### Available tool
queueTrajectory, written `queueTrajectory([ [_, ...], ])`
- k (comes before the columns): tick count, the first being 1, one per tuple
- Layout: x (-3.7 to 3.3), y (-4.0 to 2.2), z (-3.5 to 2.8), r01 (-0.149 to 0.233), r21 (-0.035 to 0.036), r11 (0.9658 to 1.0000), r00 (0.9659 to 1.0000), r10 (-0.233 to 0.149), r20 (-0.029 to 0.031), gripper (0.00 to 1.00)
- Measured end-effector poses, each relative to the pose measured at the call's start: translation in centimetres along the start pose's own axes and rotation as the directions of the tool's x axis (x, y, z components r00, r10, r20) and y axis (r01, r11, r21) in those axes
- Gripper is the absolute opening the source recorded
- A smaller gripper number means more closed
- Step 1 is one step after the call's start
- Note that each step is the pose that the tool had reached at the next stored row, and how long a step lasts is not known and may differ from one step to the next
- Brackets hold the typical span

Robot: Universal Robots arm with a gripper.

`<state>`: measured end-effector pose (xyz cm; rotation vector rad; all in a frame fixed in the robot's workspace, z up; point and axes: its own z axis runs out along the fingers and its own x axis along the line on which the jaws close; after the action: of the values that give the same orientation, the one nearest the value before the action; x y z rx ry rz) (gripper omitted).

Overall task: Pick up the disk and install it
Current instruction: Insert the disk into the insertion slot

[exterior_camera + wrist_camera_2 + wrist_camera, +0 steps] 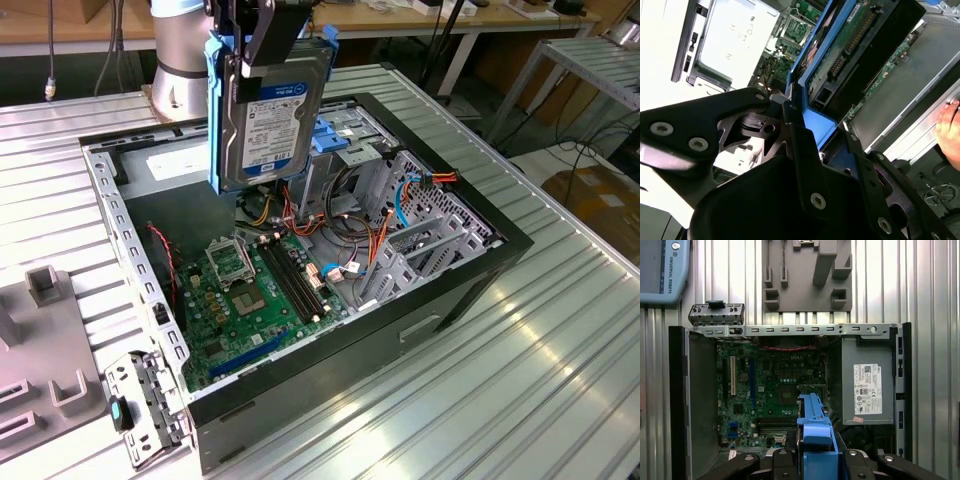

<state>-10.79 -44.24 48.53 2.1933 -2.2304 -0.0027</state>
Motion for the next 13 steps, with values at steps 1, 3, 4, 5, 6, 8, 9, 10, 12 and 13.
queueTrajectory([
  [1, 0.03, 0.0, 0.0, 0.0, -0.0001, 1.0, 1.0, 0.0, -0.0001, 0.37],
  [3, 0.1, -0.01, 0.0, 0.0, 0.0, 1.0, 1.0, 0.0, 0.0, 0.37],
  [4, 0.12, -0.01, 0.0, 0.0, 0.0, 1.0, 1.0, 0.0, -0.0001, 0.37],
  [5, 0.16, -0.01, 0.0, 0.0, -0.0001, 1.0, 1.0, 0.0, -0.0001, 0.37],
  [6, 0.19, -0.01, 0.0, 0.0, -0.0001, 1.0, 1.0, 0.0, 0.0, 0.37],
  [8, 0.28, -0.01, 0.01, 0.0, 0.0, 1.0, 1.0, 0.0, 0.0, 0.37],
  [9, 0.31, -0.02, 0.0, 0.0, -0.0001, 1.0, 1.0, 0.0, -0.0001, 0.37],
  [10, 0.34, -0.02, 0.0, 0.0, -0.0001, 1.0, 1.0, 0.0, -0.0001, 0.37],
  [12, 0.44, -0.02, 0.01, 0.0, 0.0, 1.0, 1.0, 0.0, 0.0, 0.37],
  [13, 0.48, -0.02, 0.01, 0.0, -0.0001, 1.0, 1.0, 0.0, -0.0001, 0.37],
])
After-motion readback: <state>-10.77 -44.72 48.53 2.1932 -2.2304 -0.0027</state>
